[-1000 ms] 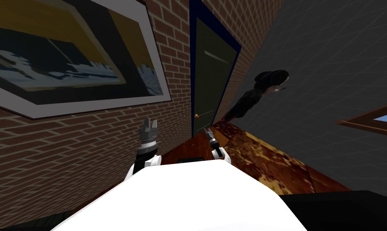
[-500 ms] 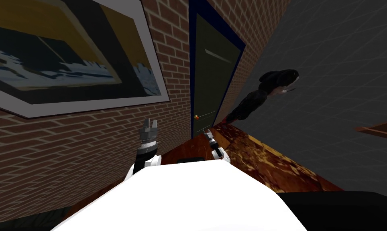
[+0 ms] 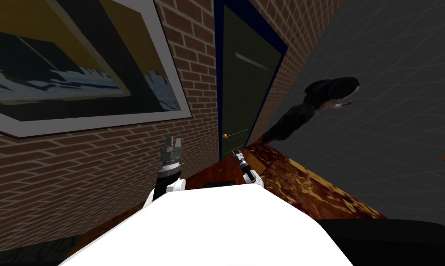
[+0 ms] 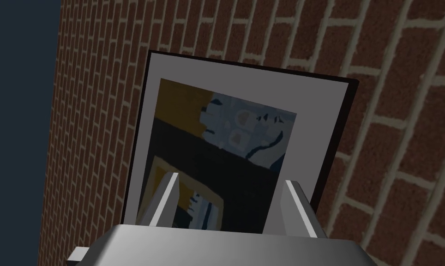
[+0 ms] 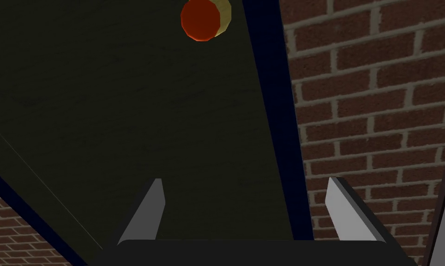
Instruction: Pull the door open
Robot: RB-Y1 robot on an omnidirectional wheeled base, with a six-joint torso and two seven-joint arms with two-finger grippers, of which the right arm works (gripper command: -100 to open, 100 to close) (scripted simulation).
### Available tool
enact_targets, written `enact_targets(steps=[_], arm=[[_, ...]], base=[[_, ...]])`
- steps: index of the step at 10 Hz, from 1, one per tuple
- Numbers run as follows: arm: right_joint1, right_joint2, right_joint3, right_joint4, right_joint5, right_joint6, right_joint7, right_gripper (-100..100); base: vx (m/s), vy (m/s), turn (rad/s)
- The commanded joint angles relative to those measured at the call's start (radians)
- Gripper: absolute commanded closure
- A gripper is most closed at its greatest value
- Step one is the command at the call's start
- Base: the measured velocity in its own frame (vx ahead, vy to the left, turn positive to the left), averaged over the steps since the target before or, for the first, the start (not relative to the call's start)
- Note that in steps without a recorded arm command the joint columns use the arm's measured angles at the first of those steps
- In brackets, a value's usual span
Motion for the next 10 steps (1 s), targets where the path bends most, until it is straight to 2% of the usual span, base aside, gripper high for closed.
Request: enact_targets(steps=[1,7,8,10], arm=[[-0.017,0.001,-0.001,0.045,0.008,-0.017,0.037,-100],[-0.066,0.011,-0.001,0.166,0.036,-0.056,0.142,-100],[-0.078,0.014,-0.001,0.199,0.043,-0.066,0.17,-100],[-0.085,0.016,-0.001,0.215,0.047,-0.071,0.184,-100]], base=[[0.091,-0.073,0.06],[0.08,-0.064,0.047],[0.107,-0.051,0.054],[0.099,-0.033,0.016]])
